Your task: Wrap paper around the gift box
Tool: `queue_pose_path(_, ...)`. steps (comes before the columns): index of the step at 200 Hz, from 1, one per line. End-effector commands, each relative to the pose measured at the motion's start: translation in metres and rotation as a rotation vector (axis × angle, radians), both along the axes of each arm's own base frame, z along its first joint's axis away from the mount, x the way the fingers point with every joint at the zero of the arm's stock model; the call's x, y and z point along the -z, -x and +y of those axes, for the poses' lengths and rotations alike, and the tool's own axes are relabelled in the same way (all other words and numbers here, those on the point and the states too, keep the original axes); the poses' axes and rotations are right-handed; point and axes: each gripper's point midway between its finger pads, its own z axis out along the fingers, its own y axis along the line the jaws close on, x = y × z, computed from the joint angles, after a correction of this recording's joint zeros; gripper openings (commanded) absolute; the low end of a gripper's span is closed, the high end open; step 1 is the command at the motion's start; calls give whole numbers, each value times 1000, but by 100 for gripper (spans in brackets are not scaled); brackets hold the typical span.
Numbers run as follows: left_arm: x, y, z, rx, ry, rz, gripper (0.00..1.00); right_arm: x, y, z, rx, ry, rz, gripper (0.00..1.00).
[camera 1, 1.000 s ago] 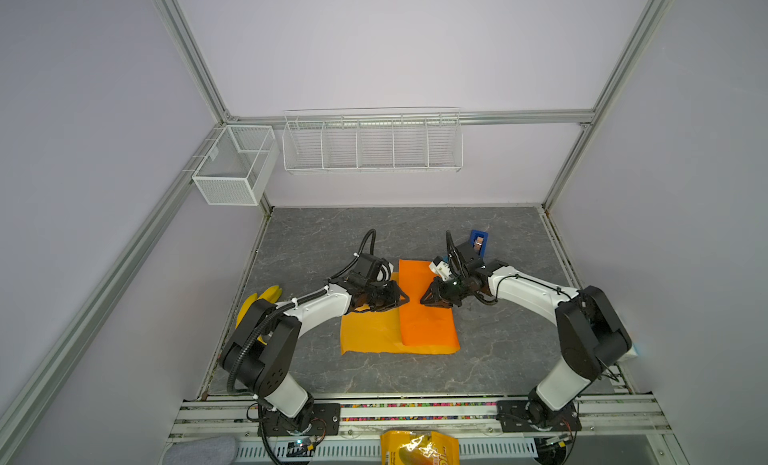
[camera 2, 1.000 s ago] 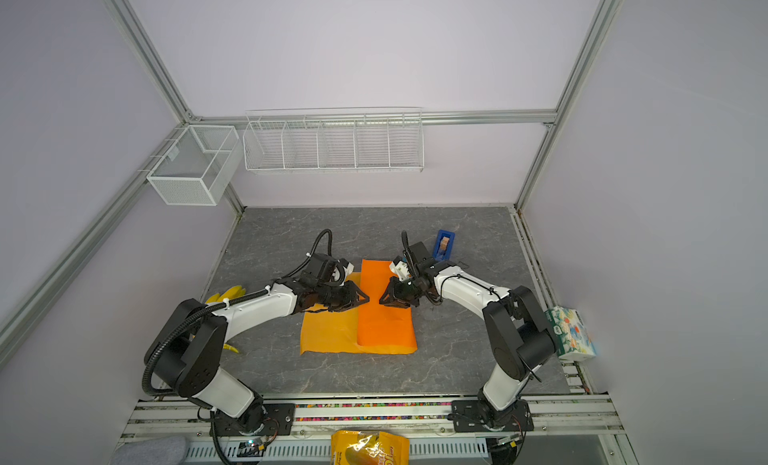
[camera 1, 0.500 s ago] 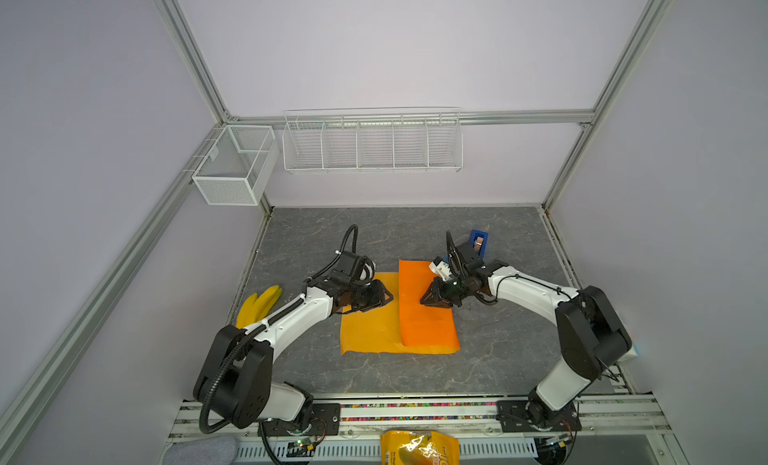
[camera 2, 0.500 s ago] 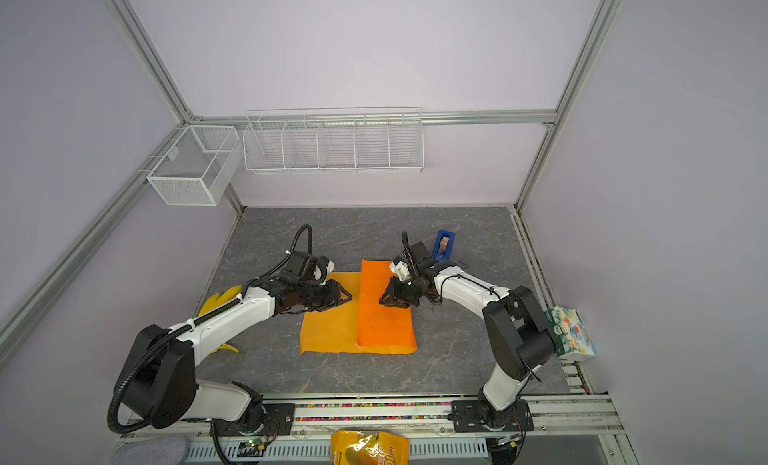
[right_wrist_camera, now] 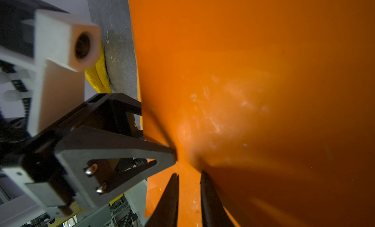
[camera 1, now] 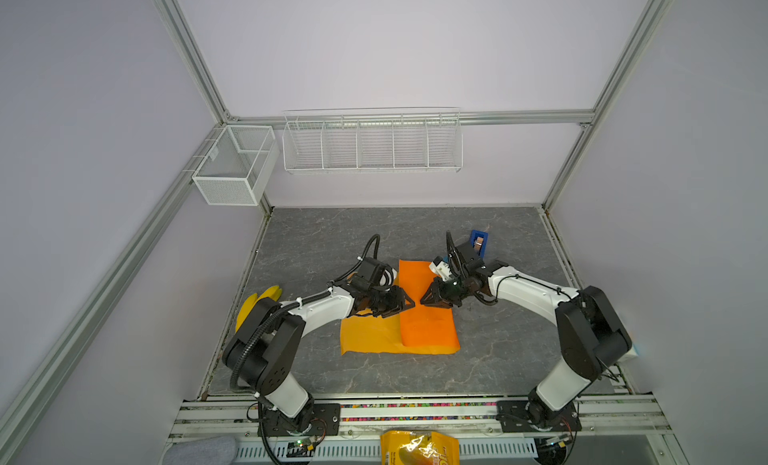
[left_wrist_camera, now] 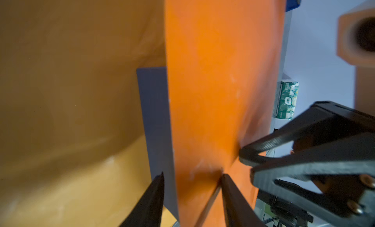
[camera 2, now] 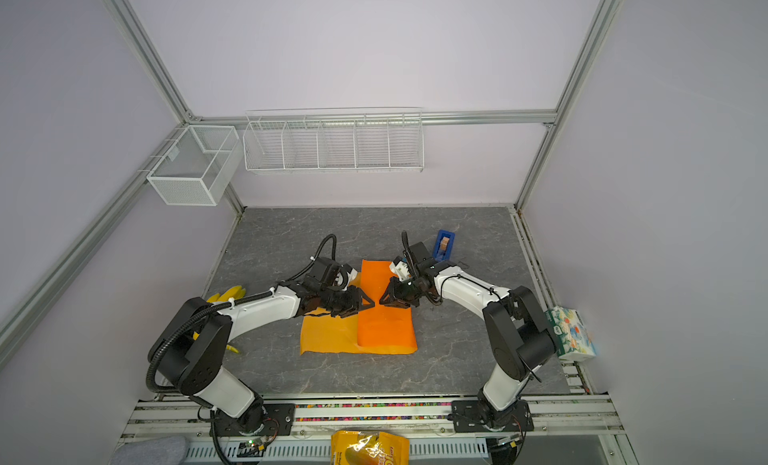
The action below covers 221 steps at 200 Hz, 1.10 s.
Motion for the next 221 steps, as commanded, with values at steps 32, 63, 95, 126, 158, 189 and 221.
queue_pose_path(32, 6, -4, 7, -30, -52, -17, 34, 6, 10, -17, 11, 71, 17, 25)
queue_pose_path(63, 9, -4, 9, -35, -61, -12, 30, -28, 0, -37, 50, 83, -86, 34)
queue_pose_path(95, 9, -3, 9, -32, -62, -11, 29, -25, -6, -76, 101, 195, -103, 36)
queue_pose_path(126, 9, -3, 9, -32, -63, -12, 29, -6, -4, -82, 83, 228, -59, 41)
queue_pose_path(158, 10, -2, 9, -32, -65, -10, 29, 6, -7, -77, 69, 213, -33, 42)
queue_pose_path(189, 10, -2, 9, -31, -65, -11, 29, 17, -7, -75, 63, 214, -10, 42)
queue_pose_path(221, 7, -3, 9, -33, -60, -14, 28, 32, -4, -80, 59, 251, 19, 41)
